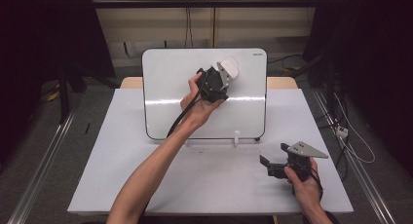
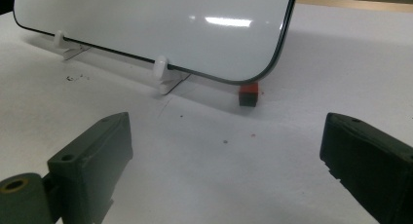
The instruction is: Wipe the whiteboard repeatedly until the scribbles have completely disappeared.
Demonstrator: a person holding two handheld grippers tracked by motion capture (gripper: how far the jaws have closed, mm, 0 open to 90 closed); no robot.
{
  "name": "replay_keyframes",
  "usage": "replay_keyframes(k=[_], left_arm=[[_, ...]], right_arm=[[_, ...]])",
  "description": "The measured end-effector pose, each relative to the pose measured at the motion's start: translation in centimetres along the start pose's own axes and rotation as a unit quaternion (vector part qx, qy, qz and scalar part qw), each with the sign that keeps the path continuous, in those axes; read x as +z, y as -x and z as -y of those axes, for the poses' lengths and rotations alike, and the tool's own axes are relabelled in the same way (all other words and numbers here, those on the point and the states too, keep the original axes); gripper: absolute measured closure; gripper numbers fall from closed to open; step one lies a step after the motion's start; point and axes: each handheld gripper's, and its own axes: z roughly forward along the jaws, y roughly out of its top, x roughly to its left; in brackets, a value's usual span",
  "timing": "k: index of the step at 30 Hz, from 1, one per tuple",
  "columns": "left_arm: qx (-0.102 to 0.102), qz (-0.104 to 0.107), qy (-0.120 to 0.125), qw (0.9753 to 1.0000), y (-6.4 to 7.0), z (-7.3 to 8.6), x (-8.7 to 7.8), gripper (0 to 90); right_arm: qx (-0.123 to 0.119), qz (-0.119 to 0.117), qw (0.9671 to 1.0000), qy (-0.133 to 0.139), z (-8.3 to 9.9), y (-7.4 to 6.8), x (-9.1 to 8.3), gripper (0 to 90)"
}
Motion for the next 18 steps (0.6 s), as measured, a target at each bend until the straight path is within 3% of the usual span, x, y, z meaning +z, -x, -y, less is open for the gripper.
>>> replay_keyframes(k=[3, 10, 18], left_arm=[[-0.017, -0.001, -0.001, 0.9999, -0.8, -0.2, 0.0, 31.1], [-0.024, -0.009, -0.003, 0.9997, -1.8, -1.0, 0.1, 31.1], [-0.029, -0.014, -0.007, 0.9995, -1.9, -1.5, 0.3, 31.1]], right_arm=[[0.001, 0.000, 1.0000, -0.002, 0.0, 0.0, 0.0, 5.4], [0.001, 0.000, 1.0000, -0.003, 0.0, 0.0, 0.0, 5.4], [0.000, -0.001, 1.0000, -0.003, 0.0, 0.0, 0.0, 5.4]])
